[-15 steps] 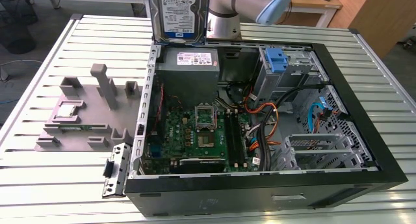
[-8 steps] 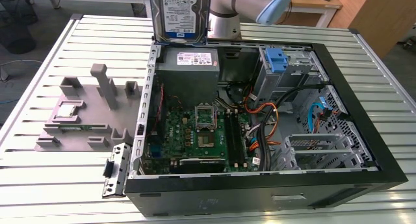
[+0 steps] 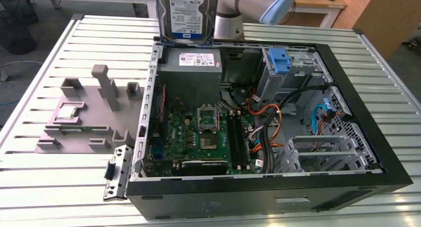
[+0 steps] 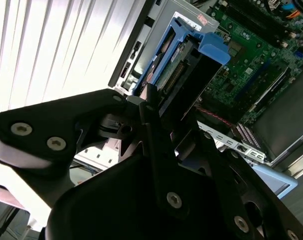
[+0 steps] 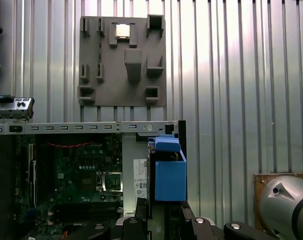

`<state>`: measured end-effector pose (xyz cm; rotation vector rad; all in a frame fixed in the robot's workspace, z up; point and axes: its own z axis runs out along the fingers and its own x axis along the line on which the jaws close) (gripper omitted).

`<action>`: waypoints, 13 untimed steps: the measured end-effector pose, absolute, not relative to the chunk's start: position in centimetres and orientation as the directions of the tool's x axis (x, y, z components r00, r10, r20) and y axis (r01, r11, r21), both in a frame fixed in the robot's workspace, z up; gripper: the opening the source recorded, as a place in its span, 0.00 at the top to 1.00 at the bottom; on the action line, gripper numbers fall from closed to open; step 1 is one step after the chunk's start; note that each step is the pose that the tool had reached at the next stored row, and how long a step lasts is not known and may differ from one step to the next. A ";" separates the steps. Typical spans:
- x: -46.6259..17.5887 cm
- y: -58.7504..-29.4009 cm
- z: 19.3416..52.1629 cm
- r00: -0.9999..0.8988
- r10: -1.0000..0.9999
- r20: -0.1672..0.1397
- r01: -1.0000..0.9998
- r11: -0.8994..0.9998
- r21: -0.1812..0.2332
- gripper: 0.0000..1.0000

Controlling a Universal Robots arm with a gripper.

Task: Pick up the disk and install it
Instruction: 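Pick up the disk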

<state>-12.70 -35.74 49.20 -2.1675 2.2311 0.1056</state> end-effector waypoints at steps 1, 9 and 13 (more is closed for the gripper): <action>-12.6 -35.7 49.2 -0.030 -0.997 -0.068 -0.999 0.028 0.028 0.65; -12.0 -35.7 49.2 -0.030 -0.997 -0.068 -0.999 0.028 0.028 0.65; -11.8 -35.7 49.2 -0.030 -0.997 -0.068 -0.999 0.028 0.028 0.65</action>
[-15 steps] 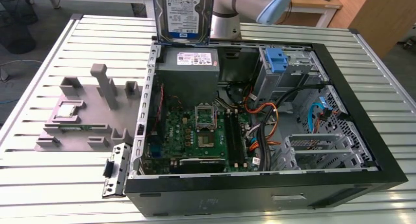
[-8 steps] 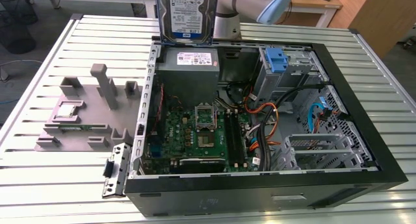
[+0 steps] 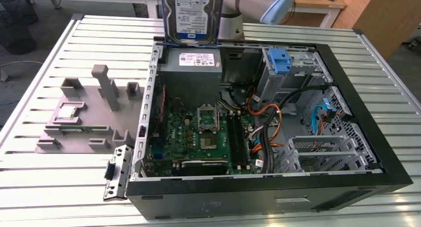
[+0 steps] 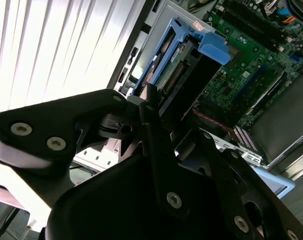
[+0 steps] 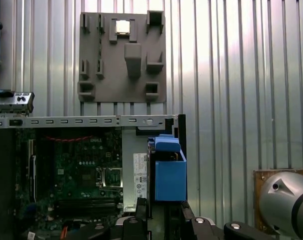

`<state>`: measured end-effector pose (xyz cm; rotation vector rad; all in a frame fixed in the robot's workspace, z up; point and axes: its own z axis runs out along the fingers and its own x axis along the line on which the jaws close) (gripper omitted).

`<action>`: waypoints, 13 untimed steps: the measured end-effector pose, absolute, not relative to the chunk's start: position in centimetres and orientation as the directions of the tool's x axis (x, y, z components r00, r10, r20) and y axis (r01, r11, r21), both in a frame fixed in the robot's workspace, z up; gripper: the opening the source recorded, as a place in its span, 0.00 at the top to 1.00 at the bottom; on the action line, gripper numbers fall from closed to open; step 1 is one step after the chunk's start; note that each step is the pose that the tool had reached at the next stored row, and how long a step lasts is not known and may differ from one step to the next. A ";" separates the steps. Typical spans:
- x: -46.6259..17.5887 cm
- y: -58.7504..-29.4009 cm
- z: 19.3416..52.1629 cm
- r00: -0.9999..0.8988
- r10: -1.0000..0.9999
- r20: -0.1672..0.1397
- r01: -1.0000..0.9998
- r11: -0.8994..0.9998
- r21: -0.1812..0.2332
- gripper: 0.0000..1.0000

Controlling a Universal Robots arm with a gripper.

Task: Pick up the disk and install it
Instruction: 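Pick up the disk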

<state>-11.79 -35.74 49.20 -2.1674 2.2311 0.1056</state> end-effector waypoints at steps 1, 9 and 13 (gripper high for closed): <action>-11.7 -35.7 49.2 -0.030 -0.997 -0.068 -0.999 0.028 0.028 0.65; -11.3 -35.8 49.2 -0.030 -0.997 -0.068 -0.999 0.028 0.028 0.65; -11.3 -35.9 49.2 -0.030 -0.997 -0.068 -0.999 0.028 0.028 0.65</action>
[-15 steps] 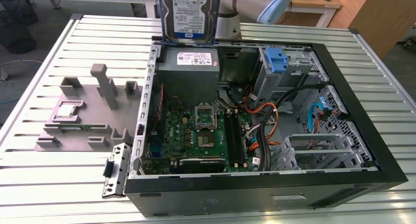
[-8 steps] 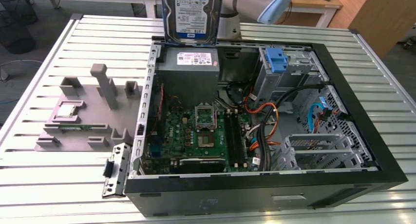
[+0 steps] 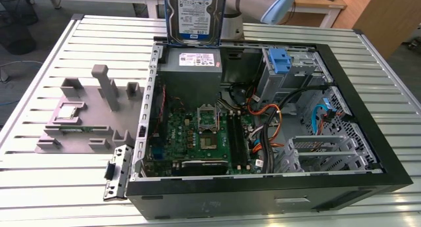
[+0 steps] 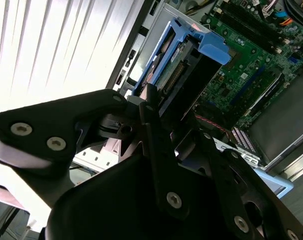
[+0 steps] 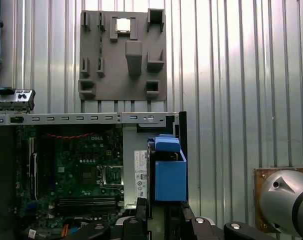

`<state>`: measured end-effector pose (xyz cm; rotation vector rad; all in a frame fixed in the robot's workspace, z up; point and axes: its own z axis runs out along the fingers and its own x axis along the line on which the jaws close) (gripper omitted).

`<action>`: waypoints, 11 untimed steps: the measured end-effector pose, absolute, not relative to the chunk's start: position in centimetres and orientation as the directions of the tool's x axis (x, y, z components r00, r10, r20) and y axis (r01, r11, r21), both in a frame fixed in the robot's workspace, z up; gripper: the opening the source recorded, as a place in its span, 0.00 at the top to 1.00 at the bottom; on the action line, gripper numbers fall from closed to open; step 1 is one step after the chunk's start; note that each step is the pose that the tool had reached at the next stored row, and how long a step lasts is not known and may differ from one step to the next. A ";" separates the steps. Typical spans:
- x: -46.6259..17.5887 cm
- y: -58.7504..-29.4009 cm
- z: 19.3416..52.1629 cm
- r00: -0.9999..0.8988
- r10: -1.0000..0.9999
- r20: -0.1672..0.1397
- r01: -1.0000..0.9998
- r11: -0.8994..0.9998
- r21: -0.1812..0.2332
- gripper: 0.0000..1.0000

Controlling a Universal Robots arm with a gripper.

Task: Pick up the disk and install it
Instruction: 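Pick up the disk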

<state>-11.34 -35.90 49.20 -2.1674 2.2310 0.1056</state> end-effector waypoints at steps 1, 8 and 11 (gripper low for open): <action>-11.3 -35.9 49.2 -0.030 -0.997 -0.068 -0.999 0.028 0.028 0.65; -11.3 -36.3 49.2 -0.030 -0.997 -0.068 -0.999 0.028 0.028 0.65; -11.3 -36.6 49.2 -0.030 -0.997 -0.068 -0.999 0.028 0.028 0.65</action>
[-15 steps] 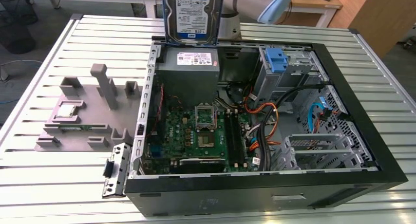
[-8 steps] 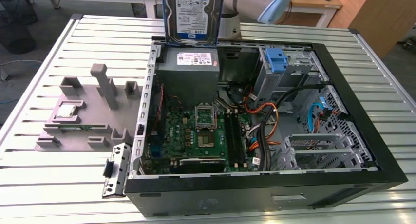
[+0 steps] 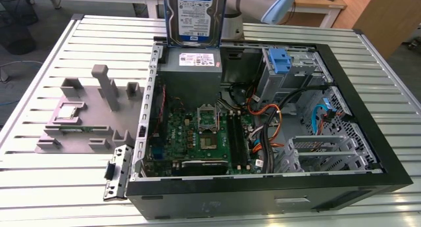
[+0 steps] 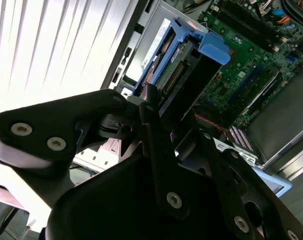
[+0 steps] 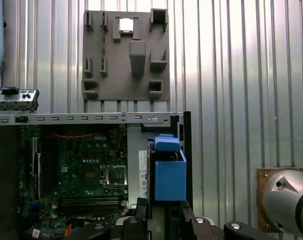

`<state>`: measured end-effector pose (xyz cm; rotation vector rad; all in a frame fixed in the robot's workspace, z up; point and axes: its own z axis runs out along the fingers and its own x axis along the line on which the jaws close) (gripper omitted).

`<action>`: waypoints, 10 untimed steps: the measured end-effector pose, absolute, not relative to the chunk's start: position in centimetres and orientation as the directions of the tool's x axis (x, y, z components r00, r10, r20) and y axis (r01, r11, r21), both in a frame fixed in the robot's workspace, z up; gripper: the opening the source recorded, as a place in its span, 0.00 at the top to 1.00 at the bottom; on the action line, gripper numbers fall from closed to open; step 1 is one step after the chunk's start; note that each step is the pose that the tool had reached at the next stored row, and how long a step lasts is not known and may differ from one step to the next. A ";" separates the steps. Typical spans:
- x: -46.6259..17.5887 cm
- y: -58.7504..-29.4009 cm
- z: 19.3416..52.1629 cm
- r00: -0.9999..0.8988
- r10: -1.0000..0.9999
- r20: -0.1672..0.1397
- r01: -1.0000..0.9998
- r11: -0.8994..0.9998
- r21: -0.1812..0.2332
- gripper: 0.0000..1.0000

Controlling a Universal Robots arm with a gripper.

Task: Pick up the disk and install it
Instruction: 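Pick up the disk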

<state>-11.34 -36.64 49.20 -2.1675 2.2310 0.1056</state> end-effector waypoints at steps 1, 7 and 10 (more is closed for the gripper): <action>-11.3 -36.7 49.2 -0.030 -0.997 -0.068 -0.999 0.028 0.028 0.65; -11.3 -37.1 49.2 -0.030 -0.997 -0.068 -0.999 0.028 0.028 0.65; -11.3 -37.2 49.2 -0.030 -0.997 -0.068 -0.999 0.028 0.028 0.65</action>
